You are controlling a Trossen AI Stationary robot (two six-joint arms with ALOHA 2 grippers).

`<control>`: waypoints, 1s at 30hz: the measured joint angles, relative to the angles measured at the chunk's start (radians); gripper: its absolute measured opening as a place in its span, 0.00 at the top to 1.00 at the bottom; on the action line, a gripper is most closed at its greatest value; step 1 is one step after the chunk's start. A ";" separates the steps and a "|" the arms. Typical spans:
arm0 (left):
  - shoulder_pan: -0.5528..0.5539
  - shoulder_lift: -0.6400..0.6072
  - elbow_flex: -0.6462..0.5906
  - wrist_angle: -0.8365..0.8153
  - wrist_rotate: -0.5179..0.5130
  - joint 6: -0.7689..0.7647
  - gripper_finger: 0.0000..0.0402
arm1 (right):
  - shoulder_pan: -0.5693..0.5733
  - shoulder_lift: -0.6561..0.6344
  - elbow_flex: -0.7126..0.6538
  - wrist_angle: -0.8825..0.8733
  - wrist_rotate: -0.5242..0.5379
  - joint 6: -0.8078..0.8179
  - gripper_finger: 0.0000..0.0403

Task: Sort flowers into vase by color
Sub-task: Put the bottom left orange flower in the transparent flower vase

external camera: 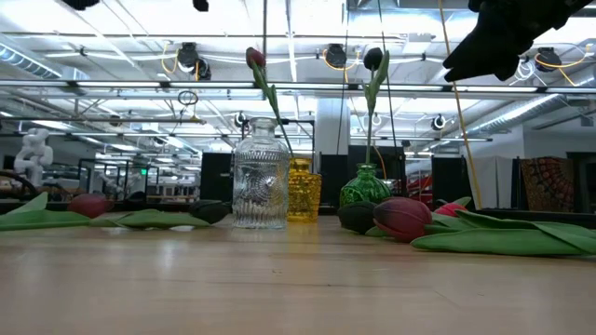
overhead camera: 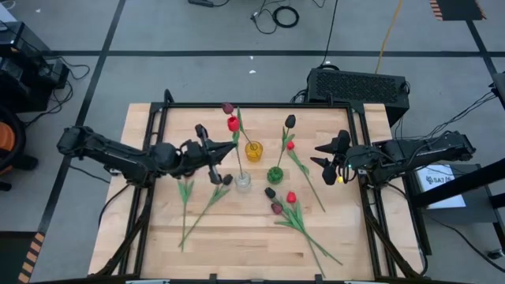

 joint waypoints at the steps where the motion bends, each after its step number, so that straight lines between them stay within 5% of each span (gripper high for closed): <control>1: 0.001 0.012 0.000 0.007 0.000 0.002 0.97 | 0.000 0.000 0.000 0.000 0.000 0.000 0.52; 30: 0.022 0.074 0.000 0.003 0.003 0.083 0.97 | 0.000 0.000 0.000 0.004 0.000 -0.008 0.52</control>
